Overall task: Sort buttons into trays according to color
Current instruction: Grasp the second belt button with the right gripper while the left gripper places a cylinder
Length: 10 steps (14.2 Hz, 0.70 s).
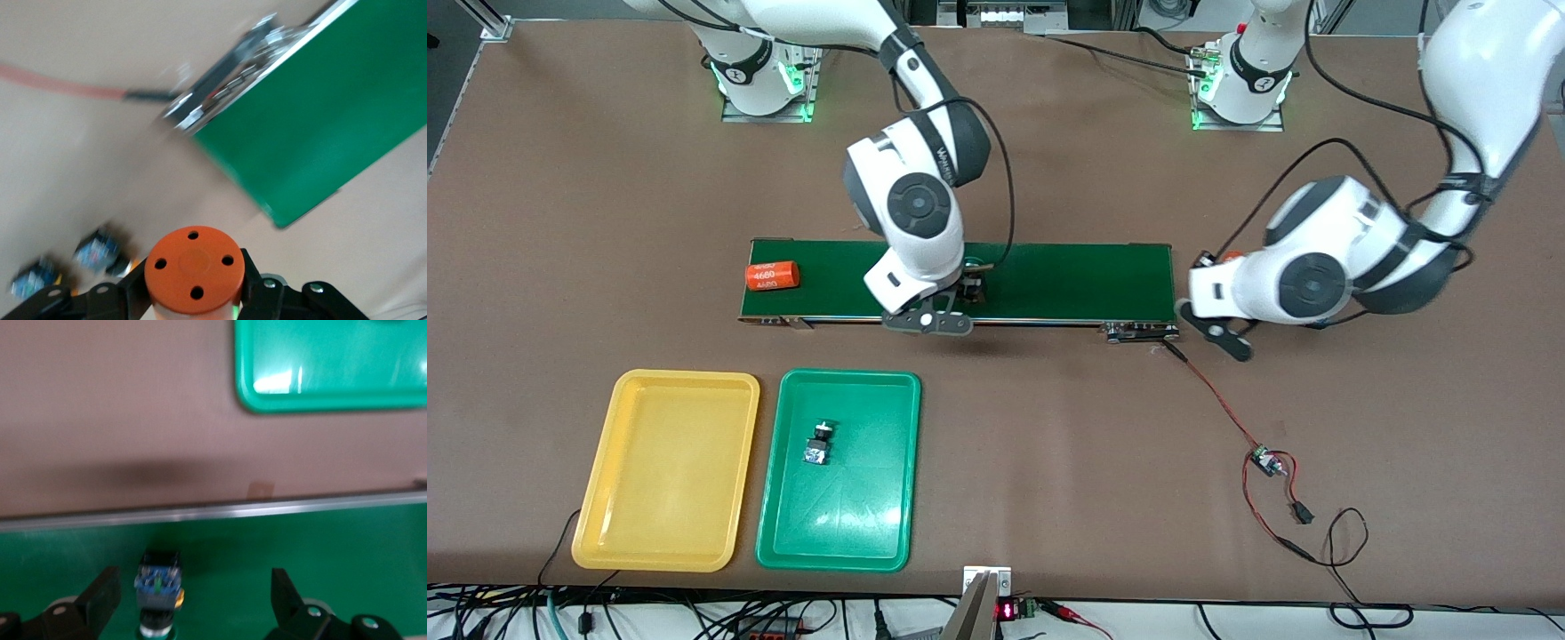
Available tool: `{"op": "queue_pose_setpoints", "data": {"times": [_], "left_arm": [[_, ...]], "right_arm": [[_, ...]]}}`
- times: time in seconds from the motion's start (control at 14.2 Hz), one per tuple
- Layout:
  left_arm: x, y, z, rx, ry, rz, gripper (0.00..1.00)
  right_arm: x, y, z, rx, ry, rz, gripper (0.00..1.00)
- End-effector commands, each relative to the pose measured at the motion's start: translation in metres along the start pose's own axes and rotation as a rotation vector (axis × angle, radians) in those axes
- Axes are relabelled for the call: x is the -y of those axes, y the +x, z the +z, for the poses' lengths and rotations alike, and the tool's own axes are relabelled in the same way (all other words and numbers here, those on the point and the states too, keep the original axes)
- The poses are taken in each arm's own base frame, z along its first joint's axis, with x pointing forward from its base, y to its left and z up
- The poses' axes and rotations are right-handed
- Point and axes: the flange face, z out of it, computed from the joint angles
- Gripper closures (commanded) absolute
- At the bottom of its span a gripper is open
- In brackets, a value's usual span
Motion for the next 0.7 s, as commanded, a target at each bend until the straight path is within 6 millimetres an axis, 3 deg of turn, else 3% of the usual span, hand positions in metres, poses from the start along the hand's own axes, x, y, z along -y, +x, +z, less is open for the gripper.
{"op": "queue_pose_setpoints", "data": {"times": [0.0,0.42,0.49,0.56,0.63], "left_arm": [[-0.026,0.019,0.013,-0.057,-0.014,0.197,0.74],[-0.052,0.030,0.042,-0.169,-0.005,0.350,0.76],[-0.057,0.032,0.043,-0.168,0.002,0.361,0.77],[-0.064,0.034,0.047,-0.160,0.008,0.377,0.78],[-0.072,0.036,0.048,-0.155,0.018,0.406,0.78]], "right_arm": [[0.010,-0.034,0.009,0.016,-0.015,0.013,0.00],[0.000,-0.048,0.063,-0.010,-0.019,0.014,0.00],[-0.002,-0.048,0.069,-0.012,-0.018,0.018,0.04],[-0.003,-0.048,0.071,-0.012,-0.019,0.016,0.18],[-0.005,-0.046,0.070,-0.010,-0.018,0.026,0.55]]}}
